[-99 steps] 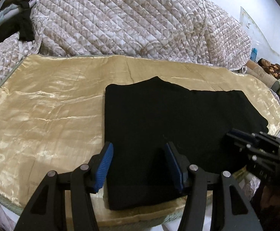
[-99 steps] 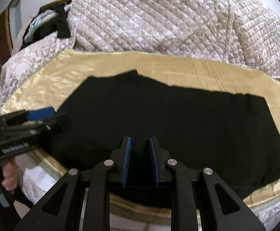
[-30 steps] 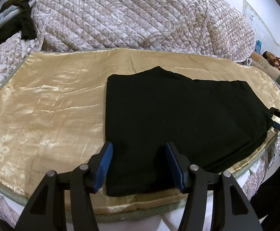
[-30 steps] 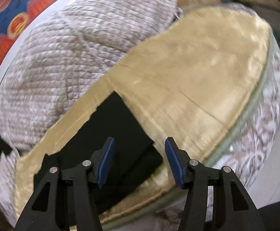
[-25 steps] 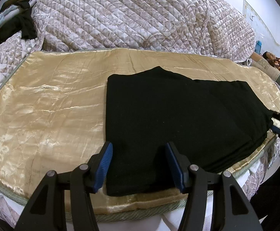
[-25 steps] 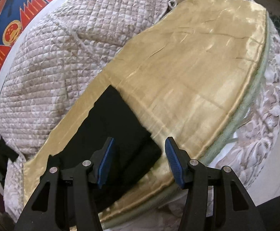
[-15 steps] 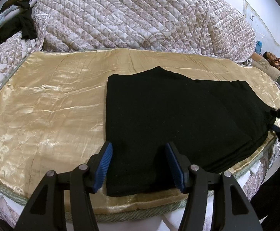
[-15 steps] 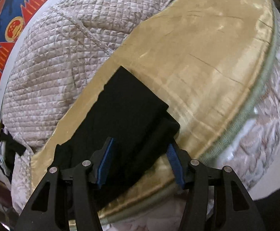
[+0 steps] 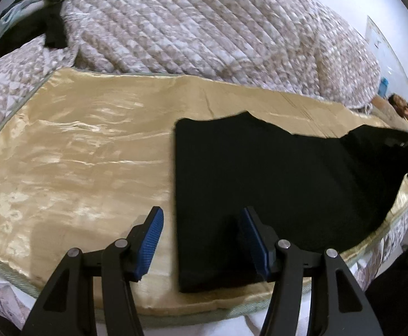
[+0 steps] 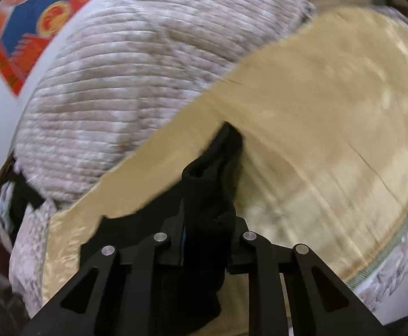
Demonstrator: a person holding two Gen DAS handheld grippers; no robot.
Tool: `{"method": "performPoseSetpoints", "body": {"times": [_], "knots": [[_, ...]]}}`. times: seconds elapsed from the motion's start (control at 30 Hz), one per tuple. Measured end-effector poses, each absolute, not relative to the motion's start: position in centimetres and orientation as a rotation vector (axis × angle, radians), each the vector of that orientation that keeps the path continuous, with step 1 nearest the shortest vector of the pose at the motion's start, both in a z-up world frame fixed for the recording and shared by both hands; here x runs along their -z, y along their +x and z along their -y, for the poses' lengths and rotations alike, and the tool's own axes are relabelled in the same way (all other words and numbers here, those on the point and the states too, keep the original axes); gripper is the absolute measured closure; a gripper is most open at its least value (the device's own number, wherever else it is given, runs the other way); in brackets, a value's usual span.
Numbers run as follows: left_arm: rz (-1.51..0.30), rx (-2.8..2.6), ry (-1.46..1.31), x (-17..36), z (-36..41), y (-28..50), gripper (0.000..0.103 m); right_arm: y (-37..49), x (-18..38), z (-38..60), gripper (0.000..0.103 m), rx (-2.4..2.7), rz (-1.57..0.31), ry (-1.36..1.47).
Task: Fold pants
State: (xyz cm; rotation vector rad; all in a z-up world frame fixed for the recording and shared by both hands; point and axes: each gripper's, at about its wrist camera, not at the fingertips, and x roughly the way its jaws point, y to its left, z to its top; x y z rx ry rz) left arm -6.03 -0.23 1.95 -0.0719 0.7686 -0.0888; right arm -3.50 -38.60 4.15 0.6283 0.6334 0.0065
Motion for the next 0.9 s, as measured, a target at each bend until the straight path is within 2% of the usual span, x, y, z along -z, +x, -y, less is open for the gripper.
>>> {"method": "performPoseSetpoints", "body": {"times": [0.3, 0.47, 0.67, 0.9], "knots": [[-0.748, -0.027, -0.166, -2.9, -4.5, -5.9, 0.042, -1.8, -10.5, 26.9, 0.084, -0.293, -0.601, 0.417], [-0.757, -0.088, -0.225, -2.8, -7.1, -6.1, 0.042, -1.9, -8.7, 19.2, 0.084, -0.454, -0.675, 0.3], [-0.748, -0.095, -0.246, -3.0, -8.0, -6.6, 0.042, -2.1, -1.5, 12.3, 0.084, -0.538, -0.834, 0.115], [-0.737, -0.092, -0.258, -3.3, -8.2, -6.7, 0.042, -3.3, -4.3, 11.8, 0.084, -0.537, -0.75, 0.094]]}}
